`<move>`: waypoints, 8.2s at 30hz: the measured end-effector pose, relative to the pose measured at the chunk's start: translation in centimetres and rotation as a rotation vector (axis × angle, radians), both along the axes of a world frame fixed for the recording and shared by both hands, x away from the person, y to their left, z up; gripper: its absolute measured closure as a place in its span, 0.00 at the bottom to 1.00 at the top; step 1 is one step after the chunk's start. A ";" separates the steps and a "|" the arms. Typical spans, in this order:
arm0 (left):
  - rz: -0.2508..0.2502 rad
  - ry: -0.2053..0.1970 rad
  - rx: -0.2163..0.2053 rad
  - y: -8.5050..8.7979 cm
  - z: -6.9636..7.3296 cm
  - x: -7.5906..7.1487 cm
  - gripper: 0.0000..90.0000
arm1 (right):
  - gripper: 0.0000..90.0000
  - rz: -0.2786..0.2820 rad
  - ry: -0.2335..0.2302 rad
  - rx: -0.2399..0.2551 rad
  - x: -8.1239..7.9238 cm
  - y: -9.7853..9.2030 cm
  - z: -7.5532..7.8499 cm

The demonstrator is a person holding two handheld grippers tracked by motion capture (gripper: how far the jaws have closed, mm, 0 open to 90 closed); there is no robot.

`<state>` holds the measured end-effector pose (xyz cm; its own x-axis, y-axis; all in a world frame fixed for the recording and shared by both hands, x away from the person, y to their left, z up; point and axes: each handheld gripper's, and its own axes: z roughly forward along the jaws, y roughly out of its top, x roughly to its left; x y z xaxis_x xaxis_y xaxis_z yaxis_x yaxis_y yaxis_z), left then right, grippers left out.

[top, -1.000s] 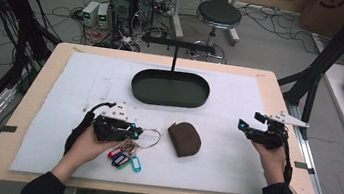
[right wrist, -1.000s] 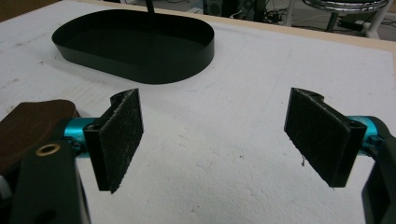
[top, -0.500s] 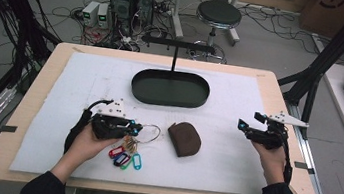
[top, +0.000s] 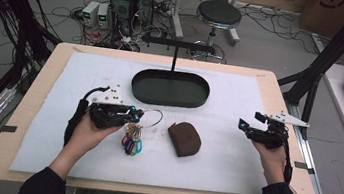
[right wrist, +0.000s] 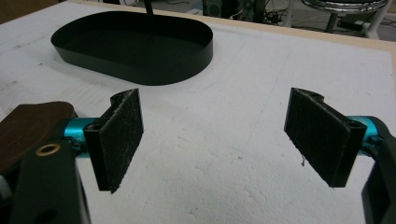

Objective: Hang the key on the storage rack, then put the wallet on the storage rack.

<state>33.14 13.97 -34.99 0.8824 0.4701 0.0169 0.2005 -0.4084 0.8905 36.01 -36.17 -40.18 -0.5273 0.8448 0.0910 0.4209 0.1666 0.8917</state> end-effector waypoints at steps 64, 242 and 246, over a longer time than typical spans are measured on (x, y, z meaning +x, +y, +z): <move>0.277 -0.127 -0.083 1.1 6.6 11.9 0.96 | 0.22 -0.001 -0.004 0.013 0.2 -0.1 0.0; 0.501 -0.165 -0.142 8.1 -3.9 -2.4 0.28 | 0.22 0.055 -0.020 -0.004 -1.8 2.3 0.7; 0.511 -0.157 -0.147 8.4 -4.0 -2.1 0.28 | 0.22 0.060 -0.022 0.001 -2.3 2.7 0.9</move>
<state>31.05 22.38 -38.96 0.5336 0.8451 0.0319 0.2010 -0.1634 0.9659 33.71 -33.51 -39.31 -0.5790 0.8115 0.0793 0.3901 0.1903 0.9009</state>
